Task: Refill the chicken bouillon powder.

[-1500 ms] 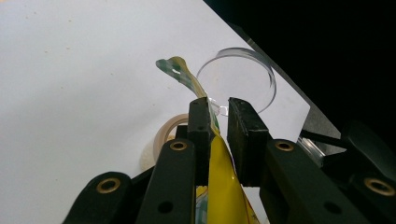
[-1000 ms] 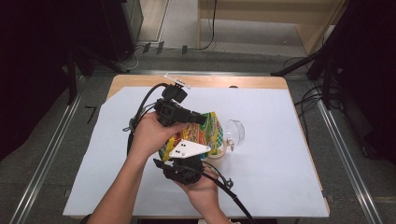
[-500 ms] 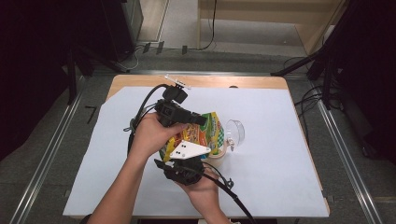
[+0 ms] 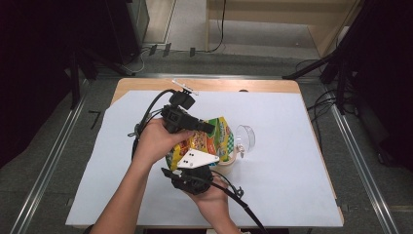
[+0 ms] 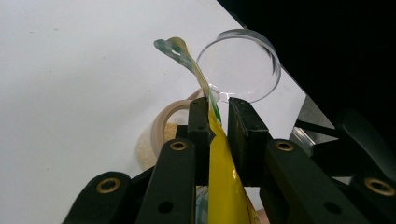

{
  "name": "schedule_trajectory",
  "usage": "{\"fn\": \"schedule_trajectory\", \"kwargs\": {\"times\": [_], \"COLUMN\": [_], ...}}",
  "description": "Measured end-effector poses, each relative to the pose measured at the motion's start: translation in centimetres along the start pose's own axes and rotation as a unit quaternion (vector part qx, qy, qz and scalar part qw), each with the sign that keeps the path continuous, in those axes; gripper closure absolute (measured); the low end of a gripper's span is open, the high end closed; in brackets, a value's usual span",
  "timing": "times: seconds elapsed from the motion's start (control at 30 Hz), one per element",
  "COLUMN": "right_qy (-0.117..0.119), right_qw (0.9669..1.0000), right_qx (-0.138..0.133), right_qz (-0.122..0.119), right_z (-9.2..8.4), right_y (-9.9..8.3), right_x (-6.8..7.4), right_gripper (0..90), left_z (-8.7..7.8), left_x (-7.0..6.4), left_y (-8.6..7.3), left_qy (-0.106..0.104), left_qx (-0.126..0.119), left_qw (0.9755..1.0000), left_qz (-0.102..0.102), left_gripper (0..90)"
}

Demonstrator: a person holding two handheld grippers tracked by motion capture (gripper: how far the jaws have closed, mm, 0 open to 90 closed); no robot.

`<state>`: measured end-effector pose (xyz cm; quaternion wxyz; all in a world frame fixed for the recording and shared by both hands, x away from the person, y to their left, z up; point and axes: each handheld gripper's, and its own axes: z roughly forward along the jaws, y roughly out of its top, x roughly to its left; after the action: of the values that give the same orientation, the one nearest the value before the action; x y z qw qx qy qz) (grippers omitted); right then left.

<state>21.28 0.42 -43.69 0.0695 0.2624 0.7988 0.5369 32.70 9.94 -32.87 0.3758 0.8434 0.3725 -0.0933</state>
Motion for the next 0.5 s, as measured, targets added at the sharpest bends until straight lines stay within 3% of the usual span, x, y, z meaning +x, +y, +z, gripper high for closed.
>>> {"fn": "schedule_trajectory", "kwargs": {"times": [0.5], "right_qy": [0.014], "right_qw": [0.9999], "right_qx": [0.003], "right_qz": [0.009], "right_z": [0.35], "right_y": [-0.61], "right_x": [-0.22], "right_gripper": [62.6], "left_z": [-0.08], "left_x": [0.18], "left_y": [-0.22], "left_qy": [0.0], "left_qx": [0.007], "left_qw": [1.0], "left_qz": [0.001], "left_gripper": [79.6]}}
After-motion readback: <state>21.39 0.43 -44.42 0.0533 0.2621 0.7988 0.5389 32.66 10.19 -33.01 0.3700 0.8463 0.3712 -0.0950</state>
